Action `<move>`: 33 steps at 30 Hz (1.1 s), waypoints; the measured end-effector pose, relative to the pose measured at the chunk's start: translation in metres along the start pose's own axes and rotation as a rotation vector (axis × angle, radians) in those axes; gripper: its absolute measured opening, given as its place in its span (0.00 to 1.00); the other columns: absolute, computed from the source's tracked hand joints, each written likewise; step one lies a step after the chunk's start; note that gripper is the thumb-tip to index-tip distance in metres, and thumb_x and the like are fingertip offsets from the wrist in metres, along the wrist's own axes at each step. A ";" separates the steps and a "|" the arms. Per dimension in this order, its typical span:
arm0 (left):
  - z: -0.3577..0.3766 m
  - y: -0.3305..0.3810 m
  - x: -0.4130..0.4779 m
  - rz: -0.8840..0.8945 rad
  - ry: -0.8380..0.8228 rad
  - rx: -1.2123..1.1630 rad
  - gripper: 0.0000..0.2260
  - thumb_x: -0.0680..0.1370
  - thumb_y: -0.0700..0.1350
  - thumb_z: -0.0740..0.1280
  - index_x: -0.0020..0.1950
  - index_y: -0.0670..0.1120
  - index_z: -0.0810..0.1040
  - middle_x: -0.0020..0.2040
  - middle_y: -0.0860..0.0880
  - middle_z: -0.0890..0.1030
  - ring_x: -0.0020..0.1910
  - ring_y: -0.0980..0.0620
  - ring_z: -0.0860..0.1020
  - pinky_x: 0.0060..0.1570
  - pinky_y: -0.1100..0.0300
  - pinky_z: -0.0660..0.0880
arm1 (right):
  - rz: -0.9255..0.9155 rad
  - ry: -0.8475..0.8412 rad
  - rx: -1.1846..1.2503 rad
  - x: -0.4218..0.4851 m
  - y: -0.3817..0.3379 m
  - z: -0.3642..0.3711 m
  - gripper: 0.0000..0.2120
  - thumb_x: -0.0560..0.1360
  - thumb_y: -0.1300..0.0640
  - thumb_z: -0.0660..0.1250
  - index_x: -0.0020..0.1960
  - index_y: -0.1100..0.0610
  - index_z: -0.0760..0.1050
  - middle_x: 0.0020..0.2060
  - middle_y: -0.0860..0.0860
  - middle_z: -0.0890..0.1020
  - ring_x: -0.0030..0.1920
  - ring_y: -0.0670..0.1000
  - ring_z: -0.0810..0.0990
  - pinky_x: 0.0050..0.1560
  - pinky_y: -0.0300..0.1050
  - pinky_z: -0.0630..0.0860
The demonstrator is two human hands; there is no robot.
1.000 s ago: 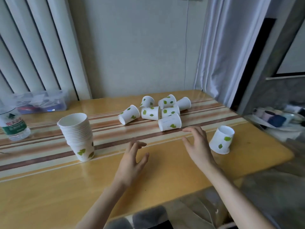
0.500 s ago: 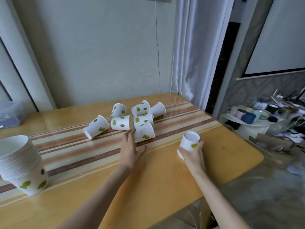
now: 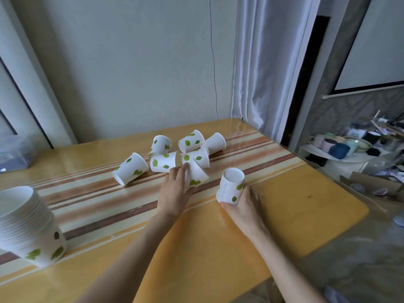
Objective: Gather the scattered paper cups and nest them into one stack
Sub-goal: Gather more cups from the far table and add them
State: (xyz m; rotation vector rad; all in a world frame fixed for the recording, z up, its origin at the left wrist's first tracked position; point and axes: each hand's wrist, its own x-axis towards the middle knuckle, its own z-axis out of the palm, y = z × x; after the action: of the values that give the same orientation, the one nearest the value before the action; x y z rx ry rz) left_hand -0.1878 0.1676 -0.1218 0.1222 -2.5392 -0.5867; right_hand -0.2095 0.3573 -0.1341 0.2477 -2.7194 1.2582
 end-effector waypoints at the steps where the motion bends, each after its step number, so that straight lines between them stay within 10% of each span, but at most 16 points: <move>1: -0.007 0.000 -0.008 -0.015 0.028 -0.120 0.32 0.73 0.48 0.70 0.73 0.45 0.60 0.64 0.46 0.69 0.61 0.45 0.70 0.51 0.55 0.70 | -0.019 -0.025 0.049 -0.002 -0.002 -0.001 0.29 0.65 0.51 0.72 0.61 0.61 0.65 0.58 0.56 0.72 0.61 0.55 0.66 0.53 0.41 0.60; 8: -0.084 -0.008 -0.077 -0.199 0.197 -0.502 0.37 0.66 0.59 0.70 0.72 0.55 0.61 0.62 0.51 0.68 0.60 0.50 0.74 0.59 0.48 0.75 | -0.088 -0.339 0.456 -0.024 -0.060 0.011 0.32 0.63 0.42 0.69 0.65 0.39 0.63 0.61 0.47 0.68 0.61 0.47 0.69 0.58 0.46 0.68; 17: -0.228 -0.045 -0.103 -0.189 0.515 -0.347 0.30 0.71 0.57 0.68 0.70 0.55 0.61 0.65 0.48 0.71 0.60 0.53 0.73 0.56 0.64 0.71 | -0.235 -0.566 0.535 -0.049 -0.161 0.049 0.29 0.62 0.45 0.71 0.58 0.48 0.63 0.59 0.53 0.72 0.55 0.50 0.74 0.44 0.42 0.69; 33: -0.240 -0.098 -0.119 -0.497 0.411 -0.368 0.50 0.67 0.54 0.75 0.76 0.51 0.43 0.75 0.44 0.55 0.74 0.47 0.56 0.72 0.47 0.56 | -0.218 -0.435 0.704 -0.070 -0.200 0.071 0.19 0.74 0.45 0.64 0.59 0.51 0.62 0.56 0.49 0.73 0.52 0.43 0.74 0.46 0.39 0.69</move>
State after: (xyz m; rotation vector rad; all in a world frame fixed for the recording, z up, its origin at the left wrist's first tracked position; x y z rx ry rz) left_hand 0.0350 0.0106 -0.0367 0.6771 -1.9631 -1.0824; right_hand -0.1043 0.1818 -0.0448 0.9536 -2.3183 2.2491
